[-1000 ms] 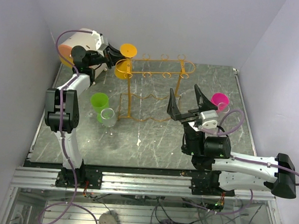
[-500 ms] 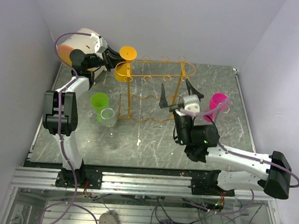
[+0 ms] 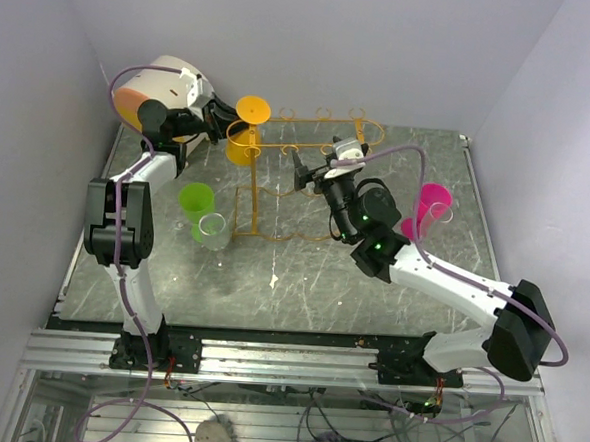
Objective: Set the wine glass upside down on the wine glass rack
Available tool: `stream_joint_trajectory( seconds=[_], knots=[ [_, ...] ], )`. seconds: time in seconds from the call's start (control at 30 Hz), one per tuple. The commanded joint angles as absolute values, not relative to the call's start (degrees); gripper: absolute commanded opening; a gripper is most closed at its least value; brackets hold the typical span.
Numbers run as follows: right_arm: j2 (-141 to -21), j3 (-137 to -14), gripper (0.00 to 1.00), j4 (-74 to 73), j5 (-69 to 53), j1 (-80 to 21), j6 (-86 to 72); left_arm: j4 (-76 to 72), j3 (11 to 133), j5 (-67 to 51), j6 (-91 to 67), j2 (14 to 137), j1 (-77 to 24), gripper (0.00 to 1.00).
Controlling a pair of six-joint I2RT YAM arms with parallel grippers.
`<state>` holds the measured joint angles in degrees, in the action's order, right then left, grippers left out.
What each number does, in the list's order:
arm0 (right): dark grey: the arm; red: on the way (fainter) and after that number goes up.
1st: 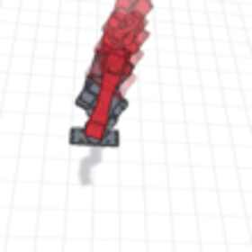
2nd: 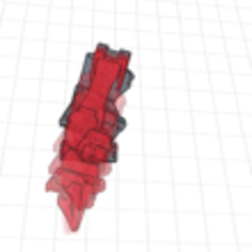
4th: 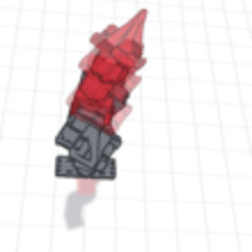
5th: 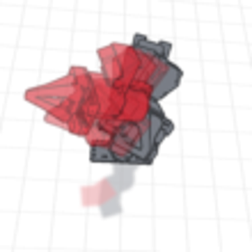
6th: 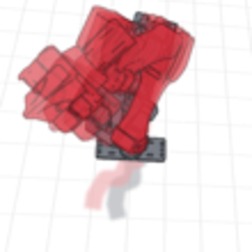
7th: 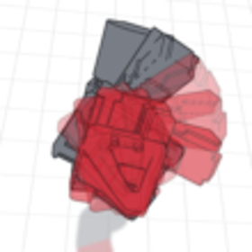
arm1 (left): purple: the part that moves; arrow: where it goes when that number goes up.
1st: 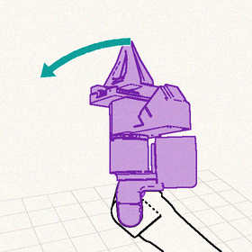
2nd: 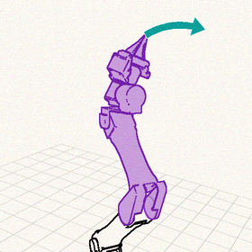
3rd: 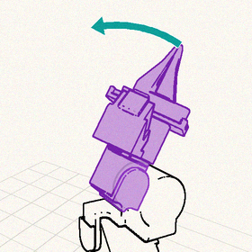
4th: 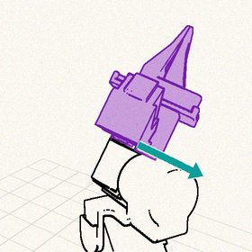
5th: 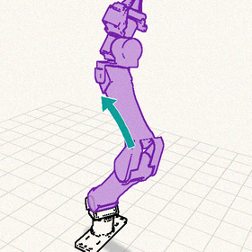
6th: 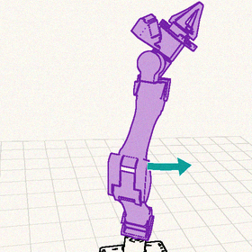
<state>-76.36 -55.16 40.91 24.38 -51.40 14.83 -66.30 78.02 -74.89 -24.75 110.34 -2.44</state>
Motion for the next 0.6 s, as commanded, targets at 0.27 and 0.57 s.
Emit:
stream_joint_trajectory(
  seconds=[0.27, 0.57],
  knots=[
    [-78.22, -56.21, 0.87, 40.82, 23.0, -47.49, 9.89, -71.04, 74.17, -77.32, -25.38, 106.79, -0.97, 0.07],
    [-77.48, -55.9, 0.87, 41.26, 23.02, -47.2, 9.68, -70.76, 72.28, -77.66, -23.3, 105.79, -0.88, 0.24]
  ],
)
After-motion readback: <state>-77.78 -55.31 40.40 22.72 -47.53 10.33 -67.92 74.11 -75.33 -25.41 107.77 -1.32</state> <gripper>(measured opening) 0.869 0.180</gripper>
